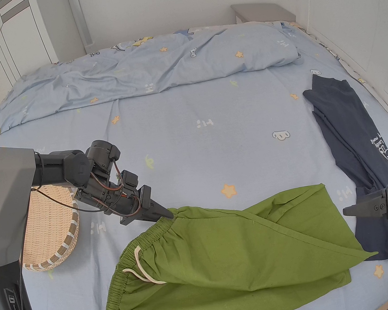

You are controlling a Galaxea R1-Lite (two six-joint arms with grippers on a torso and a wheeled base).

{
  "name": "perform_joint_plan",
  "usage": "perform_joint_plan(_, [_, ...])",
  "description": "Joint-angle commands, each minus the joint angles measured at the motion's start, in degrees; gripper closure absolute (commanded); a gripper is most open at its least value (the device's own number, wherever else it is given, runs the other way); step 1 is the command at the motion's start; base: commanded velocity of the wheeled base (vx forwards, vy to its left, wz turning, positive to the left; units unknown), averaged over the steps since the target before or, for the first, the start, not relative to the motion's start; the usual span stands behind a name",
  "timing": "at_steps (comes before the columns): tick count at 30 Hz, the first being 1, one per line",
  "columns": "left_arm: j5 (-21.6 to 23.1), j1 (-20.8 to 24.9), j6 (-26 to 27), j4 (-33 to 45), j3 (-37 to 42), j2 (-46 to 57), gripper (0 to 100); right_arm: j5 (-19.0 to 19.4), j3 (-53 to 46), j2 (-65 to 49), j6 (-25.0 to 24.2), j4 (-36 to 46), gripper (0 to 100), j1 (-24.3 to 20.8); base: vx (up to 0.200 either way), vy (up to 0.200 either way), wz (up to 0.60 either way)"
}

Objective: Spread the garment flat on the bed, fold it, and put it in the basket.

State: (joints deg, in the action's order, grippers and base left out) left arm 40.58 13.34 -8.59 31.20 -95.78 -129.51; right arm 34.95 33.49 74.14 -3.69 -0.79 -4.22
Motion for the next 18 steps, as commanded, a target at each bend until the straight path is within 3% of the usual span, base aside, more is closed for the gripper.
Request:
perform_joint_plan(1, [0.0,0.4,0.0,0.0,0.1,-0.4,100,0.0,0.0,0.3,0.0,0.0,0,0.1,0.0,0.0,0.0])
perform_joint_plan(12, [0.1,-0.2,-0.1,0.4,0.2,0.7,100,0.0,0.0,0.3,0.0,0.0,0,0.2,0.0,0.0,0.0])
perform_joint_plan(18, [0.8,-4.2,-0.4,1.2,2.3,9.5,100,0.0,0.1,0.7,0.0,-0.1,0,0.6,0.0,0.0,0.0])
